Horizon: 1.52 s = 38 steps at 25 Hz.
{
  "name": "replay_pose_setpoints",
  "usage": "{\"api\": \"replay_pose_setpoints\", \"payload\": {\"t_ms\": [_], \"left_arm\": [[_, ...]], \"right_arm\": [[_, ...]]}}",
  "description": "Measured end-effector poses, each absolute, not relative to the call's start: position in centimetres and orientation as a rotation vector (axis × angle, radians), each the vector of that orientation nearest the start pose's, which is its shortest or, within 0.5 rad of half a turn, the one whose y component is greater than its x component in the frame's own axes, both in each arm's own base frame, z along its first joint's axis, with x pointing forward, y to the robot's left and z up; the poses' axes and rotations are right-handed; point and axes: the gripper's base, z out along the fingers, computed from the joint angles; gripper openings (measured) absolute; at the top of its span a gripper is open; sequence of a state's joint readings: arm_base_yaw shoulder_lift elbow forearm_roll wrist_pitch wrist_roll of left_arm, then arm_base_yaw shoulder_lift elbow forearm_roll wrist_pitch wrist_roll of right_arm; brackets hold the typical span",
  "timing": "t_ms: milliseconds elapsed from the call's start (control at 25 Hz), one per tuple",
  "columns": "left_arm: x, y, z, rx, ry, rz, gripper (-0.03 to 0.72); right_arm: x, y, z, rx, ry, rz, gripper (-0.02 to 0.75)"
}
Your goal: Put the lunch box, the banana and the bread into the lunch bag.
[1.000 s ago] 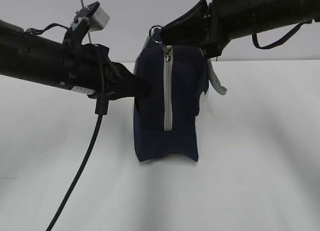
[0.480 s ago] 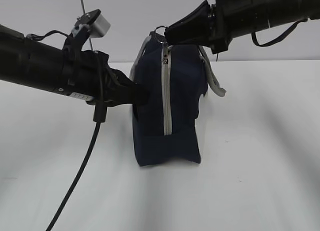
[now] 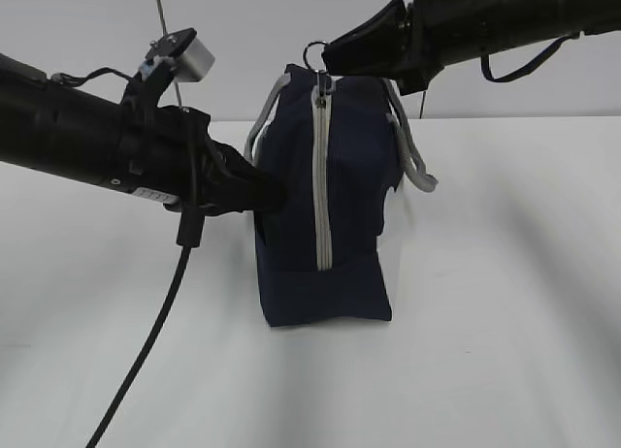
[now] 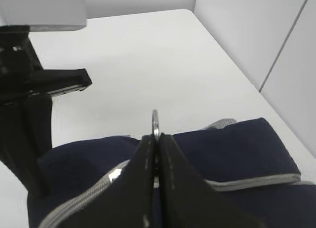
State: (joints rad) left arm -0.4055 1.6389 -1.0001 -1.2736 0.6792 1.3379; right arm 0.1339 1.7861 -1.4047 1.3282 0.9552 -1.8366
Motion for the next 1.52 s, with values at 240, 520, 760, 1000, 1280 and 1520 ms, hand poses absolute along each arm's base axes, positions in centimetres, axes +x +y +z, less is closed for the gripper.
{"api": "replay_pose_setpoints", "payload": {"t_ms": [240,520,760,1000,1280,1520], "left_arm": [[28.4,-18.2,23.7,0.953,2.128,-0.886,0.003],[28.3,-18.3,23.7,0.97,2.128,-0.9,0.003],[28.1,-18.3,23.8,0.987,2.126,-0.925,0.003],[27.8,-18.4,23.7,1.018,2.129,-0.947,0.003],[27.4,-18.3,23.4,1.043,2.157,-0.969,0.003],[26.9,-18.2,22.7,1.041,2.187,-0.989,0.003]], "right_arm": [[40.4,12.6,29.5,-1.199,1.587,0.656,0.0],[42.7,11.3,29.3,-1.153,1.599,0.66,0.0],[44.3,10.3,29.4,-1.109,1.598,0.651,0.0],[46.0,10.4,28.5,-1.098,1.592,0.652,0.0],[48.2,10.5,27.9,-1.088,1.569,0.641,0.0],[50.0,10.6,26.8,-1.062,1.575,0.658,0.0]]}}
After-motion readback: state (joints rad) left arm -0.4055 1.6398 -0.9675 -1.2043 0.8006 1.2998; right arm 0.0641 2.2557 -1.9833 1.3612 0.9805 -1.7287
